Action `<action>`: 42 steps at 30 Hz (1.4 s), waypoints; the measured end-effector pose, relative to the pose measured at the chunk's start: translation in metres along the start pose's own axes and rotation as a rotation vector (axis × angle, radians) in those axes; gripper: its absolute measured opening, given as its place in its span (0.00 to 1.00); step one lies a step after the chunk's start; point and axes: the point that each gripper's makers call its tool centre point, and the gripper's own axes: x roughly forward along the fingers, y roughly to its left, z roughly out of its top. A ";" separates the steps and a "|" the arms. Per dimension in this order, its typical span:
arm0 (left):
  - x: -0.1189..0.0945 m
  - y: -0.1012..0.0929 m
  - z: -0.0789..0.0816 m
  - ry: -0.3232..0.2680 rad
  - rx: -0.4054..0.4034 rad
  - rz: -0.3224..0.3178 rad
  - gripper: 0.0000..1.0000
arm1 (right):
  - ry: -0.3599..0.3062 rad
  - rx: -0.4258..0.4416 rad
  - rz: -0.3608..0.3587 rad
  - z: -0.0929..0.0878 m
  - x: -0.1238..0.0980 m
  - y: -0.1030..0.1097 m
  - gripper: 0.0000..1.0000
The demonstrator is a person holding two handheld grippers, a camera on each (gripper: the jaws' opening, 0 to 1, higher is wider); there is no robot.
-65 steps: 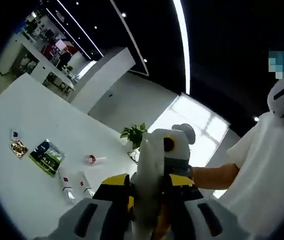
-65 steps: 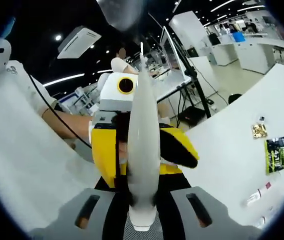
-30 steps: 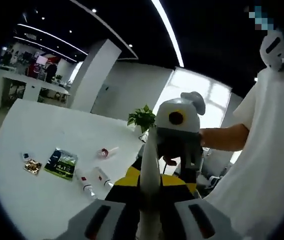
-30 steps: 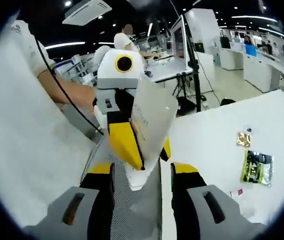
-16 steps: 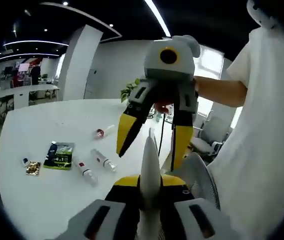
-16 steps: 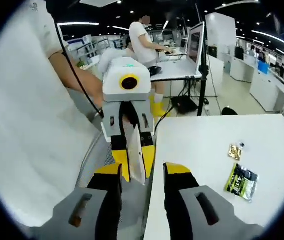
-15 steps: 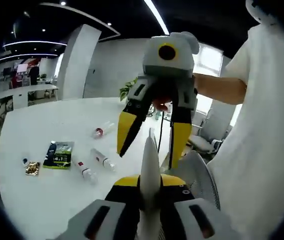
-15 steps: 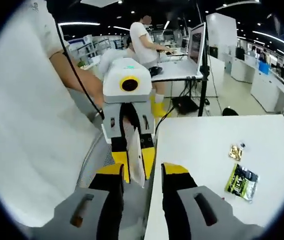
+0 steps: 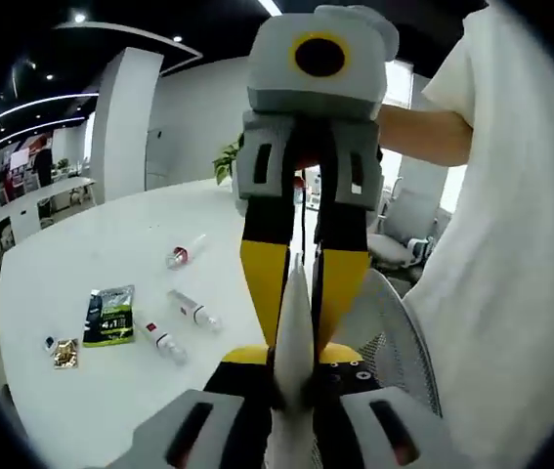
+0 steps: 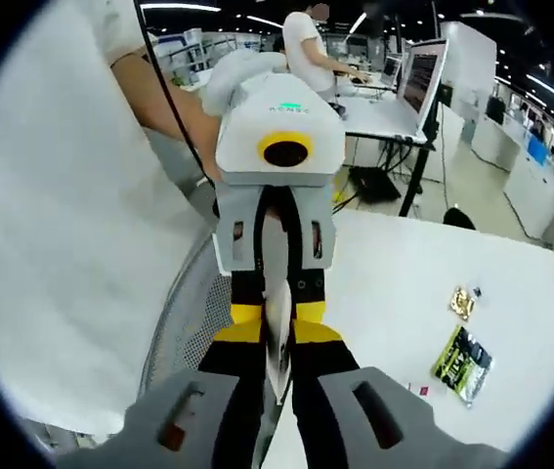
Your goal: Arrange the skincare products in the storage area until every visible bottle or jar stands upright without overlapping.
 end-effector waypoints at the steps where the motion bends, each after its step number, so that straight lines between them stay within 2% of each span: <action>1: 0.000 -0.001 0.000 -0.009 -0.004 -0.005 0.13 | 0.007 0.016 0.001 0.000 0.000 0.000 0.05; 6: 0.000 0.001 0.000 -0.035 0.004 0.027 0.14 | 0.034 -0.018 -0.015 -0.001 0.001 -0.001 0.02; 9: 0.000 0.004 0.001 -0.044 0.012 0.052 0.15 | 0.063 -0.092 -0.032 -0.001 0.002 -0.002 0.02; 13: 0.002 0.007 0.004 -0.051 0.027 0.084 0.16 | 0.096 -0.124 -0.044 -0.002 0.001 -0.004 0.01; 17: 0.004 0.012 0.003 -0.056 -0.003 0.105 0.19 | 0.130 -0.148 -0.051 -0.005 0.000 -0.007 0.01; 24: 0.000 0.027 -0.015 0.000 -0.050 0.182 0.26 | 0.135 -0.132 -0.083 -0.009 -0.010 -0.020 0.01; 25: -0.002 0.032 -0.022 0.025 -0.048 0.210 0.28 | 0.137 -0.131 -0.089 -0.010 -0.012 -0.022 0.01; 27: -0.006 0.039 -0.029 0.039 -0.041 0.256 0.31 | 0.151 -0.125 -0.106 -0.014 -0.018 -0.028 0.01; 29: -0.014 0.051 -0.034 0.050 -0.033 0.335 0.36 | 0.168 -0.118 -0.118 -0.019 -0.023 -0.034 0.02; 32: -0.027 0.066 -0.039 0.063 0.007 0.433 0.36 | 0.183 -0.107 -0.134 -0.026 -0.030 -0.041 0.02; 36: -0.045 0.088 -0.056 0.140 0.087 0.551 0.41 | 0.208 -0.080 -0.144 -0.036 -0.036 -0.048 0.02; 39: -0.052 0.097 -0.065 0.166 0.083 0.587 0.47 | 0.223 -0.069 -0.147 -0.042 -0.039 -0.053 0.02; 42: -0.057 0.103 -0.072 0.180 0.061 0.595 0.47 | 0.234 -0.063 -0.147 -0.046 -0.042 -0.059 0.02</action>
